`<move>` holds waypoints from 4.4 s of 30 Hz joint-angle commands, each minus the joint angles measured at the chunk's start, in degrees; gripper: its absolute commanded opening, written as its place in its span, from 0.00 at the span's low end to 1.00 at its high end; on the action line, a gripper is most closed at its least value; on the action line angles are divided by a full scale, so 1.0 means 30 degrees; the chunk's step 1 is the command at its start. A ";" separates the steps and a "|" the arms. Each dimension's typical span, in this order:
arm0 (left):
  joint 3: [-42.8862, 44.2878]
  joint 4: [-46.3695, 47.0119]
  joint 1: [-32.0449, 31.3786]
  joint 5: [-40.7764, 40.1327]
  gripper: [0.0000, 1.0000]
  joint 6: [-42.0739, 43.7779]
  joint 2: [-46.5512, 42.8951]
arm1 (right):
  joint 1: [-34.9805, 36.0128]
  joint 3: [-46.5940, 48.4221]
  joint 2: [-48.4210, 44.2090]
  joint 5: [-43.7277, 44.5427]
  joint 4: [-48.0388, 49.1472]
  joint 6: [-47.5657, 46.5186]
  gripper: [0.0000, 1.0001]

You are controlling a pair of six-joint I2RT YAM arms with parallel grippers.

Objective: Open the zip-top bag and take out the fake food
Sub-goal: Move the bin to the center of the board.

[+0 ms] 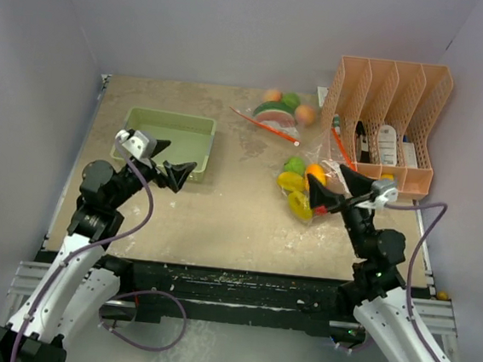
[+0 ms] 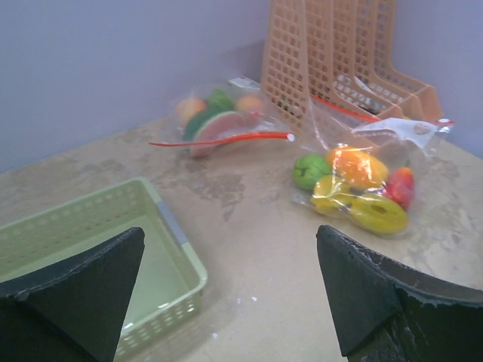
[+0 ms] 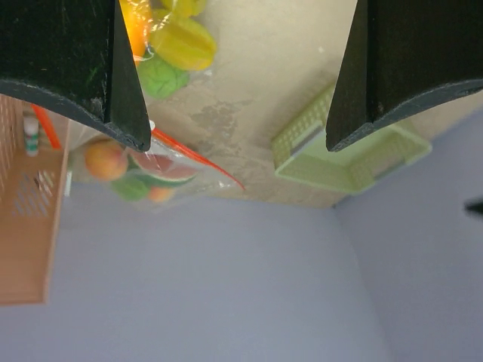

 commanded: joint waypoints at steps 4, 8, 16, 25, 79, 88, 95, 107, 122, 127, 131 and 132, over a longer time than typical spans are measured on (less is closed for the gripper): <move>-0.1785 0.9076 0.0040 0.4327 0.99 -0.6936 0.2435 | -0.0041 0.6536 0.3108 0.5744 -0.5312 -0.1351 1.00; -0.2487 1.2668 0.0054 0.3702 0.99 -0.9926 0.3539 | -0.0070 0.9505 0.6095 0.8175 -0.8833 0.1630 0.99; 0.2689 0.1392 0.0011 0.3173 0.99 -0.8880 0.4241 | -0.0097 1.0762 0.7662 1.2849 -1.1798 0.2448 1.00; 0.3488 -0.1975 0.0038 0.1228 0.99 -1.0885 0.5415 | -0.2073 1.1305 1.0285 0.8374 -1.4534 0.6052 0.99; 1.3758 -0.9642 -0.4972 -1.3899 0.21 -0.2692 2.2264 | -0.3322 0.6106 0.8597 0.2484 -1.4549 0.7222 0.77; 1.3454 -0.9914 -0.3985 -1.4642 0.11 -0.2157 2.2217 | -0.3322 0.5960 0.8339 0.2764 -1.4897 0.7047 0.75; 1.3743 -0.9089 -0.3156 -1.5007 0.02 -0.0666 2.2962 | -0.3325 0.6291 0.8220 0.2684 -1.5350 0.6676 0.74; 1.2682 -0.7482 -0.1239 -1.4692 0.10 -0.0319 2.2980 | -0.3322 0.6594 0.8929 0.2838 -1.5552 0.6303 0.74; 1.2022 -0.8373 -0.2148 -1.4489 0.93 -0.2717 1.6862 | -0.3351 0.7718 0.7909 0.7999 -1.8359 0.8967 0.98; 1.1046 -0.8074 -0.3615 -1.4233 0.99 -0.3637 1.3421 | -0.3782 0.7677 0.8657 0.8694 -1.7186 0.9402 0.97; 0.9826 -0.7546 -0.3660 -1.3040 0.99 -0.4977 1.0732 | -0.4541 0.8138 1.0325 0.8379 -1.6330 0.9294 0.94; 0.9552 -0.7440 -0.3667 -1.2886 0.99 -0.5243 1.0064 | -0.4661 0.8234 1.0684 0.8400 -1.6214 0.9134 0.94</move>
